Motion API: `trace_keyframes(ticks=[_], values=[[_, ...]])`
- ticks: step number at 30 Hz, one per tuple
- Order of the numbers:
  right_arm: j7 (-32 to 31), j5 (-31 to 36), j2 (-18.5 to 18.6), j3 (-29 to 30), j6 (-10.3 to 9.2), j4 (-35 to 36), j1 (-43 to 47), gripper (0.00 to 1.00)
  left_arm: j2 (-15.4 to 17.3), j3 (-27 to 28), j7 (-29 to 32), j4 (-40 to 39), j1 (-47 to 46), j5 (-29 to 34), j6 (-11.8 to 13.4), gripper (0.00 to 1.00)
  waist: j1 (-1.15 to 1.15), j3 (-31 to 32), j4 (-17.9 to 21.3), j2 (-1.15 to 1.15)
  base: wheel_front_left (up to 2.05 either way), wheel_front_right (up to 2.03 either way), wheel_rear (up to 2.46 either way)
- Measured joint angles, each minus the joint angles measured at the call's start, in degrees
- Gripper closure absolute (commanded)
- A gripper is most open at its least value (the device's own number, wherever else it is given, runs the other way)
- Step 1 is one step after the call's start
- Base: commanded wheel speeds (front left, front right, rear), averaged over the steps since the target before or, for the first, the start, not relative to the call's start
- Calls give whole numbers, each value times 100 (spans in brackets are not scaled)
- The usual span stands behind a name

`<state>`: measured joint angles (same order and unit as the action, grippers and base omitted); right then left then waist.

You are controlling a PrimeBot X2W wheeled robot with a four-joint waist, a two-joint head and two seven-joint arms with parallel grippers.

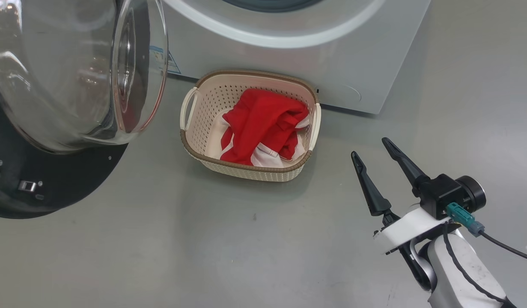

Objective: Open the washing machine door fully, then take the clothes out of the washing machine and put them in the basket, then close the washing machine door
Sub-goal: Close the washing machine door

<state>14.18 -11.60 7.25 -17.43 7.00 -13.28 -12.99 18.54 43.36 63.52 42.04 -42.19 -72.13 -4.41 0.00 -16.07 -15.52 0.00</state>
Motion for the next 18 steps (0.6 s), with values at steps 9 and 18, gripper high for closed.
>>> trace_keyframes(ticks=[9,18], values=[[1,-51,-45,-1,0,-59,38,0,-338,-94,649,-287,253,-298,-104,100,0,237,74,0,0,0,0],[1,-96,-112,-7,0,-83,72,0,-778,-261,1113,-633,519,-535,-153,100,0,413,167,0,0,0,0]])
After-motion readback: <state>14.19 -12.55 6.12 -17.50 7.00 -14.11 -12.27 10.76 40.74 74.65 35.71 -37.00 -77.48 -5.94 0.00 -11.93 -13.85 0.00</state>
